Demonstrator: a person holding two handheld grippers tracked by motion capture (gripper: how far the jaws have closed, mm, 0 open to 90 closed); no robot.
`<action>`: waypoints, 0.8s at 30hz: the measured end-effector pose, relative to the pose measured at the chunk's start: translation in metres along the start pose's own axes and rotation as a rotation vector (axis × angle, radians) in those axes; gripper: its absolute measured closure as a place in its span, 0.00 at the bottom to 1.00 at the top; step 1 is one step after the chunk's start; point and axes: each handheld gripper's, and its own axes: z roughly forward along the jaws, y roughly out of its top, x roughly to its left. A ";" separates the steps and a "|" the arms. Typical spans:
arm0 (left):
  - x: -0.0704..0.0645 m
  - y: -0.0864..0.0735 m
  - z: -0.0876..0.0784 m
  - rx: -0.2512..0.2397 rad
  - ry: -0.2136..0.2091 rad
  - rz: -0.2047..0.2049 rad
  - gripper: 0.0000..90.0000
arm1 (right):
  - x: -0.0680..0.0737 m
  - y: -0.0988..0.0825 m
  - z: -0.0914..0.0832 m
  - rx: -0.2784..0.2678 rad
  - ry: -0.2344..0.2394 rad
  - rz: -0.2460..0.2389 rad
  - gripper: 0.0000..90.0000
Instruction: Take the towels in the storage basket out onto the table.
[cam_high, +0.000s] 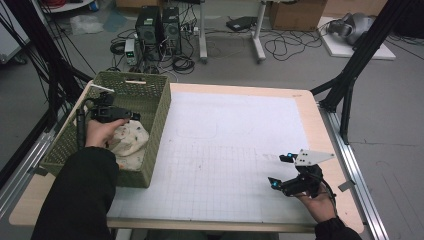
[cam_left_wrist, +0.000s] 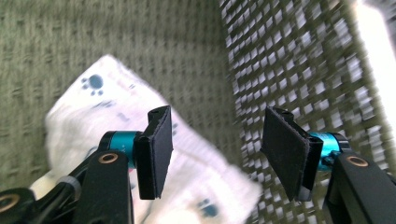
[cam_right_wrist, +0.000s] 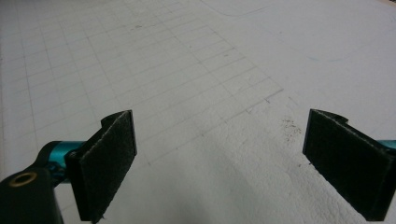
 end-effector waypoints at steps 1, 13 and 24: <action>-0.007 -0.001 0.003 0.041 0.103 0.089 0.47 | 0.000 0.000 0.000 0.001 0.001 0.001 0.10; -0.020 -0.005 0.007 0.158 0.281 0.281 0.42 | 0.000 0.000 0.001 0.004 0.004 0.005 0.10; -0.015 -0.011 0.001 0.219 0.354 0.330 0.30 | 0.002 0.001 0.003 0.011 0.006 -0.003 0.10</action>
